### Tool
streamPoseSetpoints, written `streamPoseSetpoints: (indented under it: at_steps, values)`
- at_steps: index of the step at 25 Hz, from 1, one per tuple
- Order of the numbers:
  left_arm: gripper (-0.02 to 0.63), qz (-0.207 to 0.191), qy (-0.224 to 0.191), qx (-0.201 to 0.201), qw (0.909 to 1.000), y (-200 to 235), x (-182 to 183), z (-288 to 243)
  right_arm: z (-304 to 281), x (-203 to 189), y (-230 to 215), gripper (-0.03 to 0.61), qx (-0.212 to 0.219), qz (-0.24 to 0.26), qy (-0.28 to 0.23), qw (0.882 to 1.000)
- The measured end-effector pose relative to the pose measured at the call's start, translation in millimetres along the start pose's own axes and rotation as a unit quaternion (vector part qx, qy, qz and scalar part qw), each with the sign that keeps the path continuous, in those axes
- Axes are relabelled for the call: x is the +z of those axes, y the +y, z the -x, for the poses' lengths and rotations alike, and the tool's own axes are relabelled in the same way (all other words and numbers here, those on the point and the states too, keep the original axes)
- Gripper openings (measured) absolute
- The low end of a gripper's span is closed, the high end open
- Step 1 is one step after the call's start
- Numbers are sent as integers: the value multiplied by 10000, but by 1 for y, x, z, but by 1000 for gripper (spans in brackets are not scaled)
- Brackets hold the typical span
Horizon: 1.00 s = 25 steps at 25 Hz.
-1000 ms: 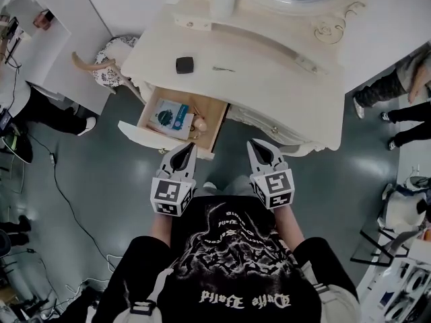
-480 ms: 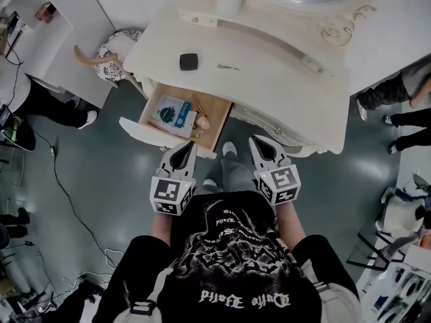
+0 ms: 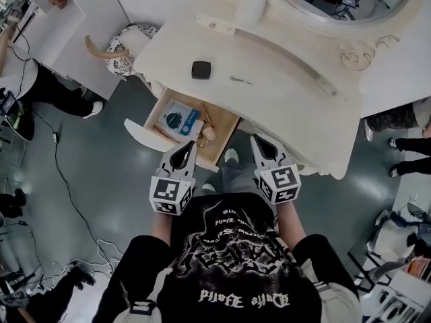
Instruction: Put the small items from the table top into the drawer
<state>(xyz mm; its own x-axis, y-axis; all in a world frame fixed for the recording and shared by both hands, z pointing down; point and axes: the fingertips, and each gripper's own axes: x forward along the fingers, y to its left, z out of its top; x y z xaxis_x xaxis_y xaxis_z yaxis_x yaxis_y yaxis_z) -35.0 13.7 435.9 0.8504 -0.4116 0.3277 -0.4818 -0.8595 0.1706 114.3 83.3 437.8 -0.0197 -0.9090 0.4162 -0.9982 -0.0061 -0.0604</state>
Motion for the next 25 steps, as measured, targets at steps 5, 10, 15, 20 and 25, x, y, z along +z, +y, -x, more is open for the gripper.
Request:
streamPoseSetpoints:
  at_steps: [5, 10, 15, 20, 25]
  values:
    - [15, 31, 23, 140, 9999, 8, 8, -17, -22, 9, -14, 11, 165, 40, 41, 9998]
    - [15, 70, 48, 251, 9996, 15, 15, -33, -38, 20, -31, 11, 246, 74, 43, 9997]
    - [15, 61, -38, 313, 9995, 17, 30, -47, -50, 32, -44, 12, 355, 174, 64, 9992]
    - [15, 51, -90, 434, 9990, 19, 39, -58, -63, 41, -51, 12, 499, 454, 97, 9977]
    - [15, 115, -53, 648, 9978, 20, 35, -61, -79, 46, -55, 12, 702, 684, 117, 9951]
